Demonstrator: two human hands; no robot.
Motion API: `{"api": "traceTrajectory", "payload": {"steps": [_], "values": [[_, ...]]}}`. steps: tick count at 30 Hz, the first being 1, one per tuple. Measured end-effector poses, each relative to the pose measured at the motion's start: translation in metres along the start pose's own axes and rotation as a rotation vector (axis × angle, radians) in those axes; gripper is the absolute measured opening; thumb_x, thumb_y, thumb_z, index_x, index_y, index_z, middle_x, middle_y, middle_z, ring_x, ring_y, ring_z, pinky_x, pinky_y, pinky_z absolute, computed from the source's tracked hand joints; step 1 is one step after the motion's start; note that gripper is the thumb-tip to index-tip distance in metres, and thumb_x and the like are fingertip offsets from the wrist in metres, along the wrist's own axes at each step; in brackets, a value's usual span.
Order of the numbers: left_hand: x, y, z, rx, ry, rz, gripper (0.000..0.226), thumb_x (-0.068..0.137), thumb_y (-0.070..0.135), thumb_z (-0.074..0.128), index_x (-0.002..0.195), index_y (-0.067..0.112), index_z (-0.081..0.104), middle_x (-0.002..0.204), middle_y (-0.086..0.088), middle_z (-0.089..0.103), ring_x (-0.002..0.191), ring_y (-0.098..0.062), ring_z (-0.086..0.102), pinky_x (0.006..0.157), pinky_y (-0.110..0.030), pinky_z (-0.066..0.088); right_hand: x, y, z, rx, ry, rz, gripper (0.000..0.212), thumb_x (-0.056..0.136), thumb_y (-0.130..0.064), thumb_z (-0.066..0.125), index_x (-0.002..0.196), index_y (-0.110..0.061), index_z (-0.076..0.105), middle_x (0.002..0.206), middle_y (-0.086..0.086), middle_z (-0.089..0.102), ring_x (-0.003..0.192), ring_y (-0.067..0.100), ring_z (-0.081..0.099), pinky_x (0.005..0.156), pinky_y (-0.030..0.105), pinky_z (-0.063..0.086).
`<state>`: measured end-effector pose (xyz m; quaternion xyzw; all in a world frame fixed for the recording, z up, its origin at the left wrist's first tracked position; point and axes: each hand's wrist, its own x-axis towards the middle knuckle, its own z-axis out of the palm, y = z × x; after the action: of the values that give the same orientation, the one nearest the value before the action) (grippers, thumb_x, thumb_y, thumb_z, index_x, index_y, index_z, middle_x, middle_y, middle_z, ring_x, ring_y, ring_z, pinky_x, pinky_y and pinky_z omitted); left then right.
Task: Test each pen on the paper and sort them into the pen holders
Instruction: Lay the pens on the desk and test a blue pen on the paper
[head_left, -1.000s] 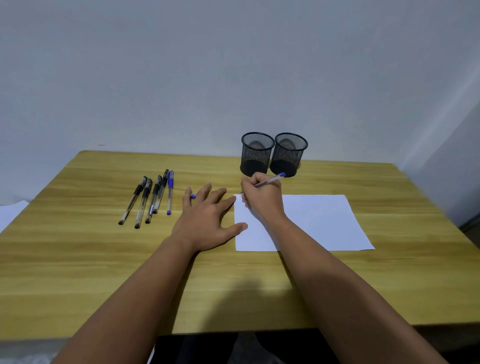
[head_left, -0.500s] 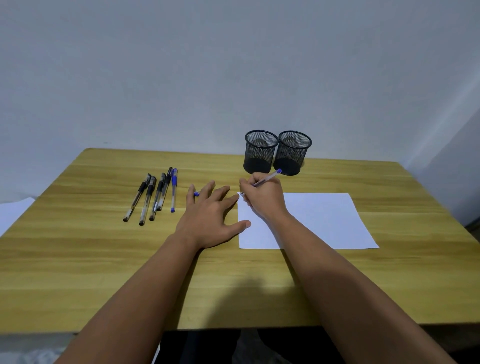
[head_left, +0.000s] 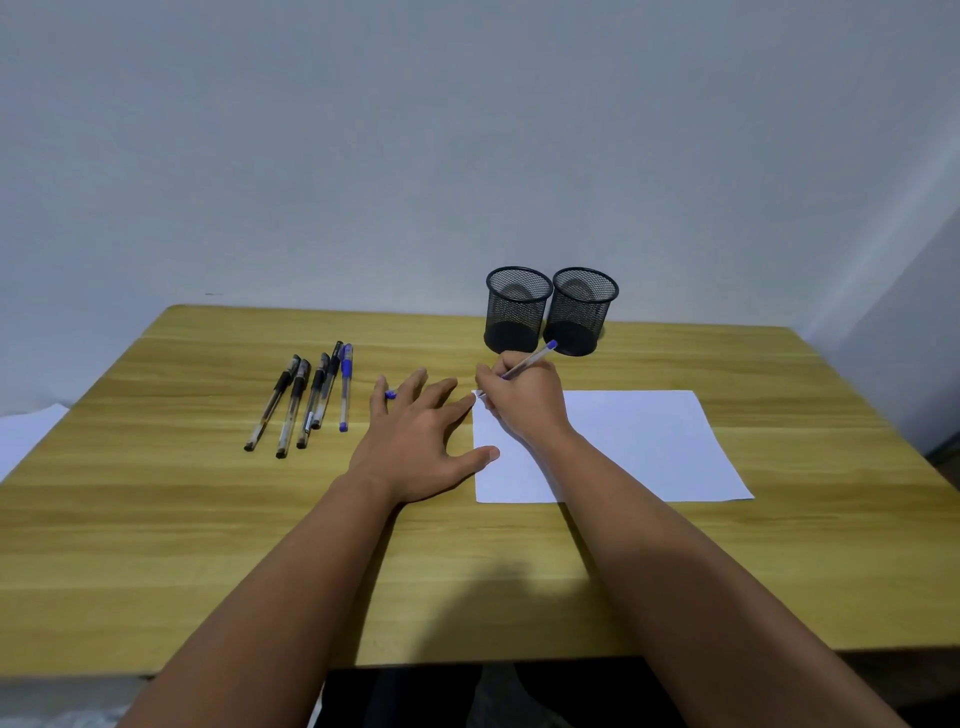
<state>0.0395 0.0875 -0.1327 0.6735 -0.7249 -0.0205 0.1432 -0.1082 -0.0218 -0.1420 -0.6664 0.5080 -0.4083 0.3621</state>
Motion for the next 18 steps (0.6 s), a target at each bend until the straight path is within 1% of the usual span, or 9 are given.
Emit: {"api": "traceTrajectory", "payload": {"steps": [2,3,6,9,13,15,18], "values": [[0.0005,0.0001,-0.0004,0.002,-0.003,0.000,0.087,0.081,0.089,0.032,0.154,0.043,0.037,0.165,0.009,0.030,0.157,-0.023,0.006,0.121,-0.063,-0.006,-0.0006,-0.0001,0.0003,-0.021,0.001,-0.014,0.036,0.090,-0.037,0.074,0.066,-0.012,0.064,0.055,0.004,0.067,0.058,0.031,0.070,0.059,0.055,0.061],[0.0003,0.0002,-0.0007,0.004,-0.005,-0.001,0.087,0.081,0.089,0.032,0.154,0.042,0.037,0.165,0.009,0.030,0.157,-0.022,0.006,0.122,-0.063,-0.006,-0.0009,-0.0005,0.0005,-0.029,0.009,-0.019,0.036,0.090,-0.037,0.074,0.066,-0.012,0.063,0.056,0.005,0.067,0.058,0.030,0.069,0.059,0.054,0.061],[0.0005,0.0004,-0.0006,0.010,-0.007,-0.001,0.088,0.081,0.090,0.030,0.154,0.042,0.037,0.165,0.010,0.029,0.157,-0.022,0.005,0.122,-0.063,-0.005,-0.0009,-0.0008,-0.0002,-0.009,0.030,-0.004,0.037,0.089,-0.036,0.072,0.067,-0.010,0.060,0.055,0.009,0.065,0.057,0.035,0.068,0.057,0.054,0.059],[0.0003,0.0003,-0.0007,0.016,-0.013,-0.002,0.088,0.080,0.090,0.029,0.154,0.043,0.036,0.166,0.010,0.028,0.157,-0.022,0.005,0.121,-0.063,-0.006,-0.0031,-0.0027,-0.0011,-0.017,0.032,-0.011,0.036,0.087,-0.036,0.071,0.064,-0.012,0.058,0.056,0.011,0.064,0.058,0.039,0.067,0.056,0.053,0.059],[0.0000,0.0008,-0.0010,0.015,-0.011,-0.004,0.088,0.080,0.090,0.031,0.153,0.042,0.038,0.165,0.010,0.029,0.157,-0.022,0.006,0.122,-0.063,-0.007,-0.0038,-0.0056,-0.0035,0.022,0.081,0.024,0.034,0.091,-0.025,0.070,0.064,-0.010,0.057,0.060,0.022,0.064,0.058,0.045,0.066,0.054,0.049,0.058],[0.0002,0.0010,-0.0008,0.016,-0.011,-0.002,0.087,0.081,0.090,0.031,0.153,0.042,0.038,0.165,0.010,0.029,0.157,-0.022,0.006,0.122,-0.063,-0.007,-0.0037,-0.0053,-0.0034,-0.021,0.079,0.010,0.033,0.092,-0.026,0.071,0.066,-0.008,0.060,0.060,0.019,0.065,0.059,0.042,0.067,0.056,0.049,0.059],[0.0006,0.0008,-0.0003,0.012,-0.011,-0.003,0.088,0.081,0.090,0.030,0.153,0.042,0.038,0.166,0.009,0.028,0.157,-0.022,0.006,0.121,-0.063,-0.007,-0.0048,-0.0066,-0.0031,-0.055,0.068,0.004,0.034,0.092,-0.027,0.071,0.063,-0.016,0.059,0.060,0.016,0.066,0.060,0.039,0.069,0.058,0.050,0.060]]}}
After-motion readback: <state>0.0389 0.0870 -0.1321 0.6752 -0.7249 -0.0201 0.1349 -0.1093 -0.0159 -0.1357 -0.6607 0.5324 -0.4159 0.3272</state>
